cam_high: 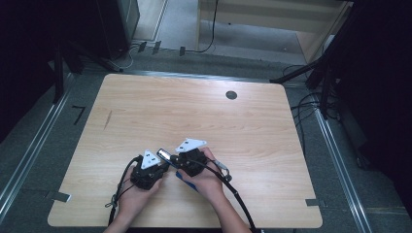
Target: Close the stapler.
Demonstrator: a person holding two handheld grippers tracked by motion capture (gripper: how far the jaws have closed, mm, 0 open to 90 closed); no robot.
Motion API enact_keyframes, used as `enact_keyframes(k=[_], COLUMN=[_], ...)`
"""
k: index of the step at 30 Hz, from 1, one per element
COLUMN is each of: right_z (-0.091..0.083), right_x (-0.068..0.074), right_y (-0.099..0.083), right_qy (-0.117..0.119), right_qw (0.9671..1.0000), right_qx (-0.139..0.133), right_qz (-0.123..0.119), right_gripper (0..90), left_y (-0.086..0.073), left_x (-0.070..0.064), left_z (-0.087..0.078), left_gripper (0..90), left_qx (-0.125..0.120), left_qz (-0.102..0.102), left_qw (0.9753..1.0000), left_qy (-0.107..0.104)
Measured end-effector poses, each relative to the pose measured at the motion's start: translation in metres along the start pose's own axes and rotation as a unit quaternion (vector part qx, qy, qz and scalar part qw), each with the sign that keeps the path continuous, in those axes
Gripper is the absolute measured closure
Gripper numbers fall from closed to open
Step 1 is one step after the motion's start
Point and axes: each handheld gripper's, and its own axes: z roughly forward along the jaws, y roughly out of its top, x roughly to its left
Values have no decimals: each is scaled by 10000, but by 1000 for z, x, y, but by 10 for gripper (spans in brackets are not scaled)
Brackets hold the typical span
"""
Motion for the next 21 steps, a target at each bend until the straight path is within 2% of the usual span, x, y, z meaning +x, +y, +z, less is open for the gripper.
enact_keyframes(k=[13,18,21], right_z=[-19,-24,-27], right_x=[0,1,2], right_y=[1,0,-1], right_qy=[24,21,24], right_qw=[9997,9995,9994], right_qx=[-254,-315,-347], right_qz=[55,63,65], right_gripper=[900,900,900], left_y=[5,2,0], left_x=[-9,-15,-19], left_z=[-8,-9,-8], left_gripper=[900,900,900], left_qx=[-292,-366,-382], left_qz=[64,62,31], left_qw=[9995,9990,9984], left_qy=[-126,-262,-418])
